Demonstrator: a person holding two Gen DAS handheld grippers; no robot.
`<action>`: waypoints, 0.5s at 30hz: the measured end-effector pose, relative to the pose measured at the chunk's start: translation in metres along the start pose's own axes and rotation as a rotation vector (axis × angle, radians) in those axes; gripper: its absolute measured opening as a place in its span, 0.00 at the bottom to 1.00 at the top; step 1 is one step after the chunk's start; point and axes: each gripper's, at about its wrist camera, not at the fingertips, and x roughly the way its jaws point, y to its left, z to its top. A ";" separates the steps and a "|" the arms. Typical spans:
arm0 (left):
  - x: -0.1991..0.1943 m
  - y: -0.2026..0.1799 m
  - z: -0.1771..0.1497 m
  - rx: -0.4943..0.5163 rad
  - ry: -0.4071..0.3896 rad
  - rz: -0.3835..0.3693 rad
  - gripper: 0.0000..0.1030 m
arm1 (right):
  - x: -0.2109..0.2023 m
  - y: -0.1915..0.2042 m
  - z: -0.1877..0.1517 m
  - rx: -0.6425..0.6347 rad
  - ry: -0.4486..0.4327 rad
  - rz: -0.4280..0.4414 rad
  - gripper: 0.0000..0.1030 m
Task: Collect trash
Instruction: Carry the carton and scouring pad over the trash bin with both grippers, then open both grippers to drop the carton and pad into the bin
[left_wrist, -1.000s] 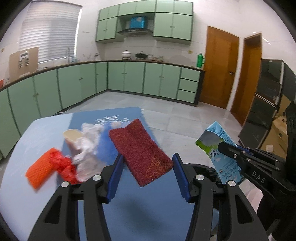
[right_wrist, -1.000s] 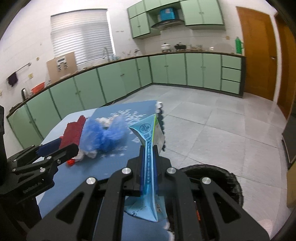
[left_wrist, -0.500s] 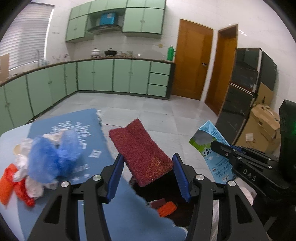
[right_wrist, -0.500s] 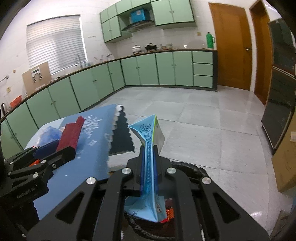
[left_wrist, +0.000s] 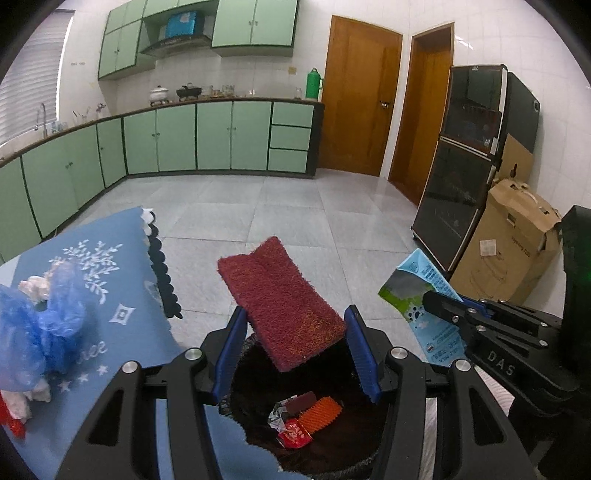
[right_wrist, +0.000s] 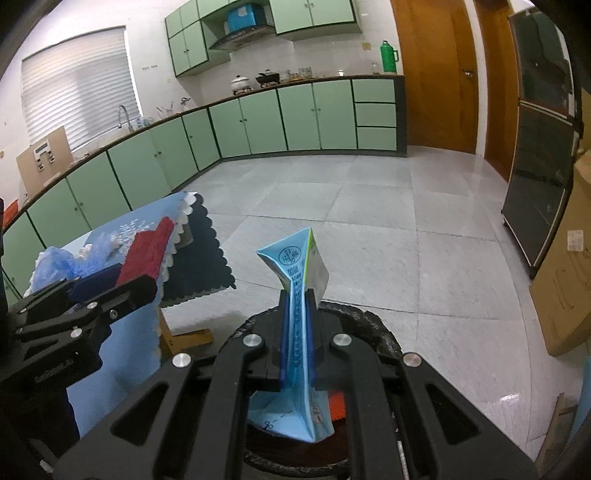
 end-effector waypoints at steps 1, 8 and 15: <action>0.004 -0.001 0.000 0.002 0.006 -0.003 0.52 | 0.001 -0.001 0.001 0.003 0.001 -0.002 0.07; 0.015 -0.001 0.004 -0.007 0.028 -0.038 0.53 | 0.017 -0.012 -0.001 0.023 0.032 -0.017 0.10; 0.010 0.007 0.008 -0.035 0.012 -0.029 0.63 | 0.021 -0.015 -0.002 0.037 0.037 -0.047 0.47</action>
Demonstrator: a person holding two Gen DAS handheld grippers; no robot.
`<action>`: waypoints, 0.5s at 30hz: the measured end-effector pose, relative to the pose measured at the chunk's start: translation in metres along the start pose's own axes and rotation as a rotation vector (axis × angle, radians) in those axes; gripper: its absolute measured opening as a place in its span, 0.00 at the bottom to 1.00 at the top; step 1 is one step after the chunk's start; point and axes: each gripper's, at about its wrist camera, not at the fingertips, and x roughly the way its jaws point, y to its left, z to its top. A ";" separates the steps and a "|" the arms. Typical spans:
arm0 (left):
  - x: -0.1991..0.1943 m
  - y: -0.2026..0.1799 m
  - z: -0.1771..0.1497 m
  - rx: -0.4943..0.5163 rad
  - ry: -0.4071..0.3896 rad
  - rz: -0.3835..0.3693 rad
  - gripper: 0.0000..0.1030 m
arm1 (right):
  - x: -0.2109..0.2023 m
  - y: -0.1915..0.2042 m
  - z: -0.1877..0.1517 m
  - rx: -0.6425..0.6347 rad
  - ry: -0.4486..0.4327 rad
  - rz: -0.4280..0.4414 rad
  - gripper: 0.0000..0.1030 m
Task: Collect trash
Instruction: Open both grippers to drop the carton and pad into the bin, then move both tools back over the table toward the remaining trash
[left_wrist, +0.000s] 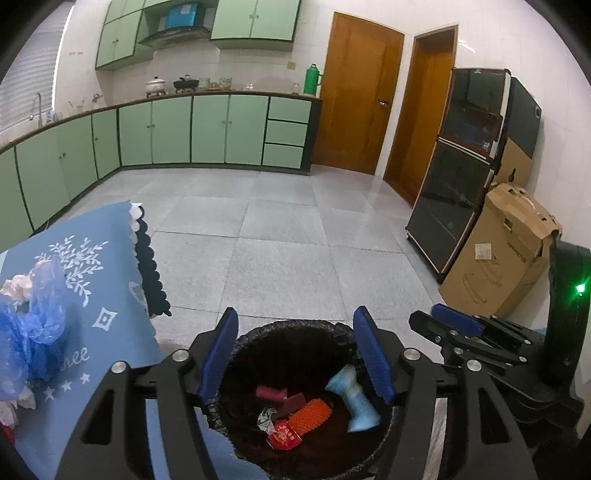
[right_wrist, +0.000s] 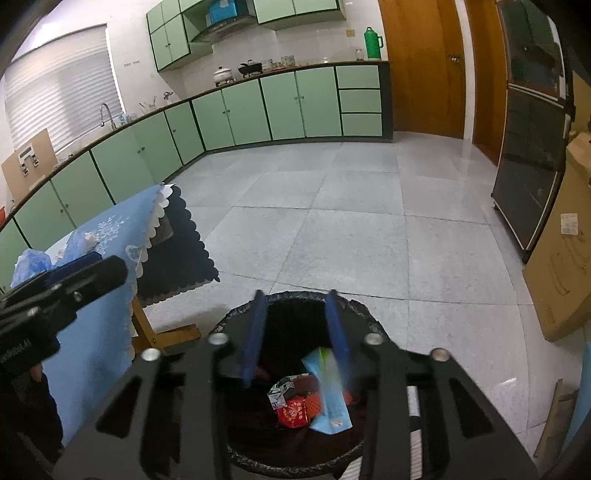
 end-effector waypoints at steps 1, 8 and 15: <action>-0.002 0.002 0.000 -0.009 -0.004 0.005 0.64 | -0.002 0.002 0.000 0.003 -0.011 -0.008 0.62; -0.030 0.024 0.006 -0.055 -0.050 0.054 0.79 | -0.020 0.012 0.006 -0.004 -0.069 -0.016 0.89; -0.071 0.052 0.003 -0.083 -0.101 0.142 0.84 | -0.033 0.038 0.013 -0.015 -0.086 0.043 0.91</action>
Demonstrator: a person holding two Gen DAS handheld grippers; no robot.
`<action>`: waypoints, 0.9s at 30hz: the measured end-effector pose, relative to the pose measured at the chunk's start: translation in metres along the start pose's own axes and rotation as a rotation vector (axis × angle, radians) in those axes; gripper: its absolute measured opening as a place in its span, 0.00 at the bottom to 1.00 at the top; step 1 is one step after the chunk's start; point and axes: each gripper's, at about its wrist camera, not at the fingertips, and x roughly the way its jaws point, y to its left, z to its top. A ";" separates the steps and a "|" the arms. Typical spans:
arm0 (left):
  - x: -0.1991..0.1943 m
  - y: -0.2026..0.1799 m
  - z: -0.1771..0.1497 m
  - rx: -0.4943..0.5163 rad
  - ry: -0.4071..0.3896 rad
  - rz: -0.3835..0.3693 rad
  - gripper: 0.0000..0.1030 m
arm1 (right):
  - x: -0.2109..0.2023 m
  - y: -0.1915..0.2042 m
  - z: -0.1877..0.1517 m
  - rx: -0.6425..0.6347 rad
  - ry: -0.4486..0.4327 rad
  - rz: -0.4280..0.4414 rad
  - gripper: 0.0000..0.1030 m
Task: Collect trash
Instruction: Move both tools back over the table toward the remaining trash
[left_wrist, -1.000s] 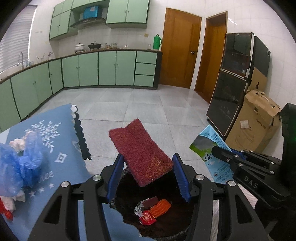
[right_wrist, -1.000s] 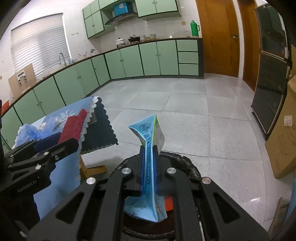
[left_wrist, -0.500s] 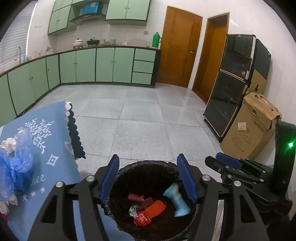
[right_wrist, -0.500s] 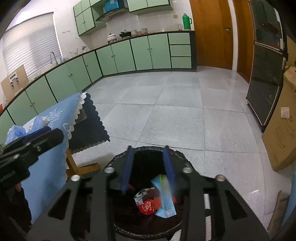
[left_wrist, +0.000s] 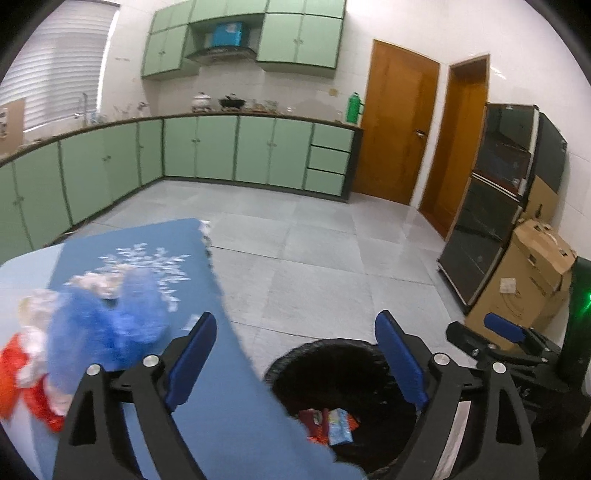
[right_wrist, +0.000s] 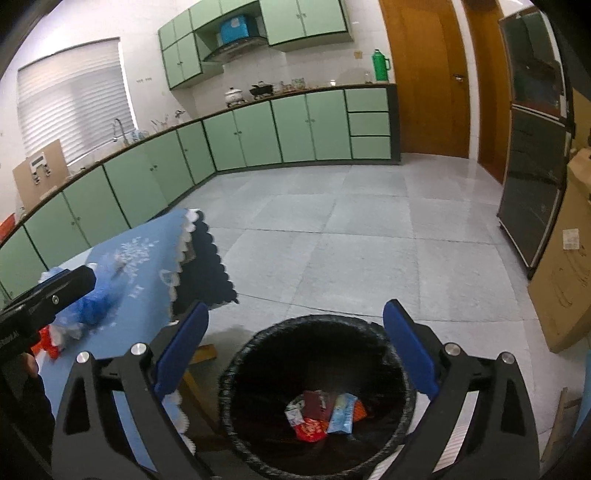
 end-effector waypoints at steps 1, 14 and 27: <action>-0.005 0.006 0.000 -0.007 -0.003 0.013 0.84 | -0.001 0.006 0.001 -0.007 -0.002 0.009 0.91; -0.078 0.113 -0.030 -0.122 -0.037 0.294 0.84 | 0.006 0.091 -0.002 -0.116 0.021 0.151 0.91; -0.105 0.168 -0.051 -0.185 -0.035 0.419 0.84 | 0.019 0.174 -0.007 -0.222 0.014 0.265 0.91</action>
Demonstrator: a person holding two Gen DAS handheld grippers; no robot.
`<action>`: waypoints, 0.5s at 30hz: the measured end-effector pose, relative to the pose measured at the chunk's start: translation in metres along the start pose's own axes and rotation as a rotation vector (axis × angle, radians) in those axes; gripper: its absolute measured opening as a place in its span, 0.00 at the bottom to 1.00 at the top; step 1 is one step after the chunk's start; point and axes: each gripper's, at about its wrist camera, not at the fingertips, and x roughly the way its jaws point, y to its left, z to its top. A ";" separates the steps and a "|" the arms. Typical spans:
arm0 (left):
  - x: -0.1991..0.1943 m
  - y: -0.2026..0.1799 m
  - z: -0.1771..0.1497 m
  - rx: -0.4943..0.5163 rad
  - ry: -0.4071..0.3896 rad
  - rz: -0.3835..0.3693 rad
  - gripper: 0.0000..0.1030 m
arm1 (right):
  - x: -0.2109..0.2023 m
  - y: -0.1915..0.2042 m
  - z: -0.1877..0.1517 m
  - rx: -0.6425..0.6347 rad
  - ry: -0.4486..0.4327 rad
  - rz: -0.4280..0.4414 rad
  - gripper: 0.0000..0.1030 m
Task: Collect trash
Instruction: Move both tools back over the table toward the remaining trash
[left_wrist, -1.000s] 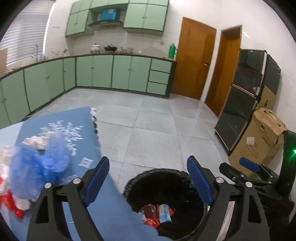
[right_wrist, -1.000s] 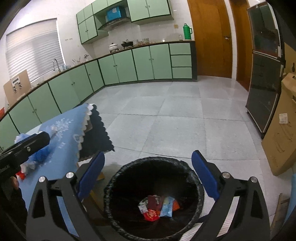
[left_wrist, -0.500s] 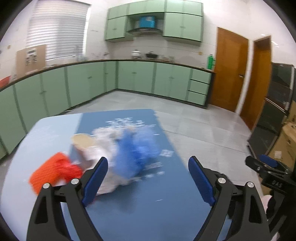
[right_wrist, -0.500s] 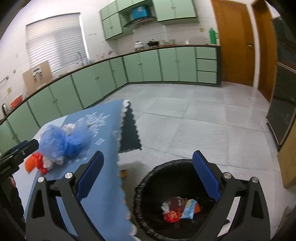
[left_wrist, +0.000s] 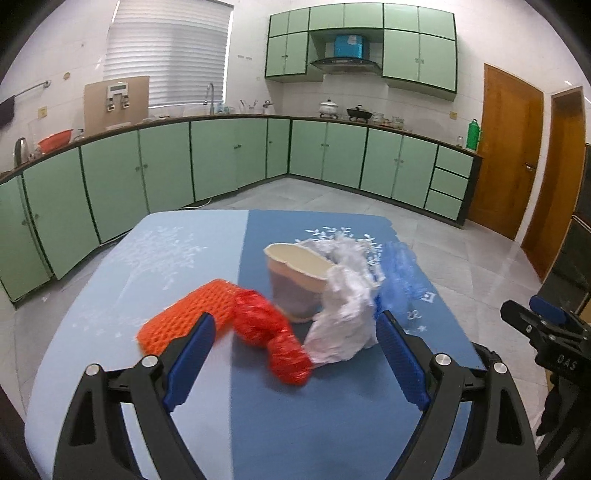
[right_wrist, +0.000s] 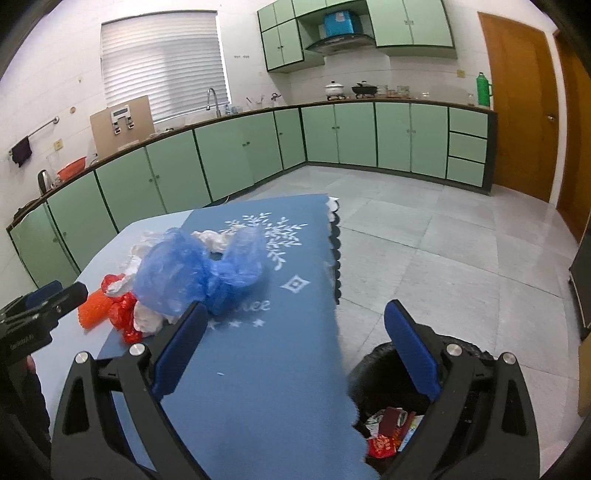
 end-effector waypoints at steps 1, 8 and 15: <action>-0.001 0.004 -0.002 0.000 0.001 0.007 0.84 | 0.002 0.003 0.000 -0.001 0.001 0.005 0.91; 0.002 0.033 -0.012 -0.028 0.024 0.065 0.84 | 0.014 0.034 0.003 -0.032 0.002 0.057 0.91; 0.005 0.046 -0.018 -0.049 0.044 0.072 0.83 | 0.030 0.059 0.007 -0.075 0.022 0.090 0.82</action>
